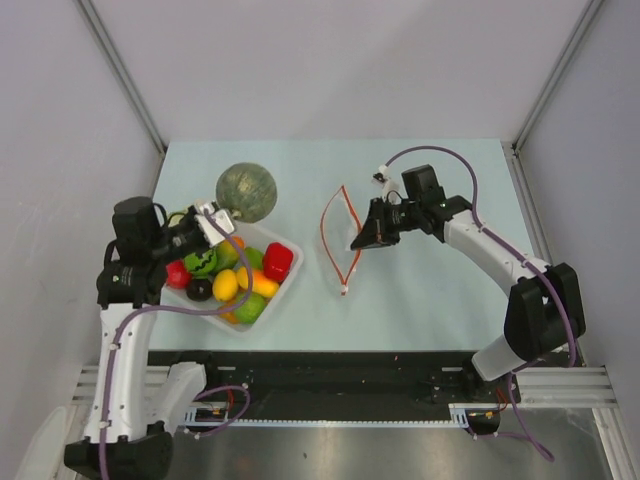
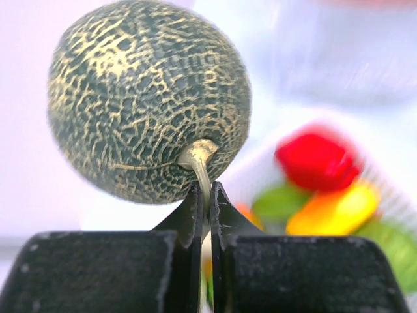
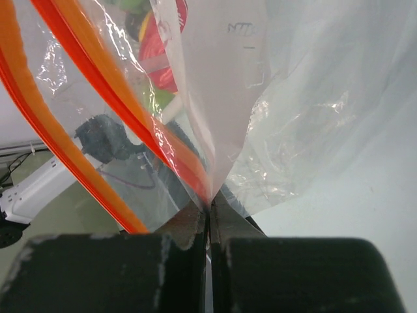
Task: Place the food in the zip-top bag and seal the zipper
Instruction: Pick up the fake fruit from the bin, then place the fake fruit in the zipper food storage bag.
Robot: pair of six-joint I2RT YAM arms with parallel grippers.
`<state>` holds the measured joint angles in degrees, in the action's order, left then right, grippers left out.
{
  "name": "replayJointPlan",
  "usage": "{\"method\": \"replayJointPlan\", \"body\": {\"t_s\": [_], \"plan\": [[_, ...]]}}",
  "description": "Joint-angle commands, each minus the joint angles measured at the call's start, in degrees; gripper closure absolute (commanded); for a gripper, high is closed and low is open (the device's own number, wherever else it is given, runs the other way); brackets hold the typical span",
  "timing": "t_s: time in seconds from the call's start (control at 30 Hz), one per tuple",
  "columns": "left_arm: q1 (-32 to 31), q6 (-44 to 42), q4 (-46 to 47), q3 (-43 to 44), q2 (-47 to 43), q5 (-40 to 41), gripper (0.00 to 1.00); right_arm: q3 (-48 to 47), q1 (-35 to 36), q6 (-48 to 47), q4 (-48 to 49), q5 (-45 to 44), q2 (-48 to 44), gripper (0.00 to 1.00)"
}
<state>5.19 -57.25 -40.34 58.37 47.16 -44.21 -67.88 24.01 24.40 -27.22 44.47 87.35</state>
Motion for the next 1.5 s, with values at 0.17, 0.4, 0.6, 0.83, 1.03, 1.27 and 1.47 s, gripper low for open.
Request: {"method": "replayJointPlan", "body": {"t_s": [0.17, 0.4, 0.6, 0.83, 1.03, 1.27, 1.47], "plan": [[-28.1, 28.3, 3.7, 17.3, 6.7, 3.0, 1.0, -5.9, 2.6, 0.3, 0.4, 0.5, 3.7, 1.0], [-35.9, 38.7, 0.0, 23.1, 18.9, 0.4, 1.0, -6.0, 3.1, 0.3, 0.2, 0.5, 3.8, 1.0], [-36.3, 44.8, 3.1, 21.4, 24.2, -2.5, 1.0, -5.5, 3.0, -0.1, 0.2, 0.8, 3.2, 1.0], [-36.2, 45.4, -1.7, 18.5, 23.6, 5.3, 1.0, -4.0, 1.5, 1.1, 1.0, 1.6, 1.9, 1.0], [-36.4, 43.8, -11.2, 20.5, 27.9, 13.6, 1.0, -3.6, 1.0, 1.2, 1.6, 2.9, 1.5, 1.0], [-36.7, 43.8, -21.7, 29.0, 36.5, 29.3, 1.0, -2.8, 0.7, 0.3, 2.1, 2.5, 0.5, 1.0], [-40.1, 44.3, -26.4, 37.7, 44.0, 26.2, 0.99, -2.3, 1.9, 1.3, 5.3, 4.7, 1.1, 1.0]]}}
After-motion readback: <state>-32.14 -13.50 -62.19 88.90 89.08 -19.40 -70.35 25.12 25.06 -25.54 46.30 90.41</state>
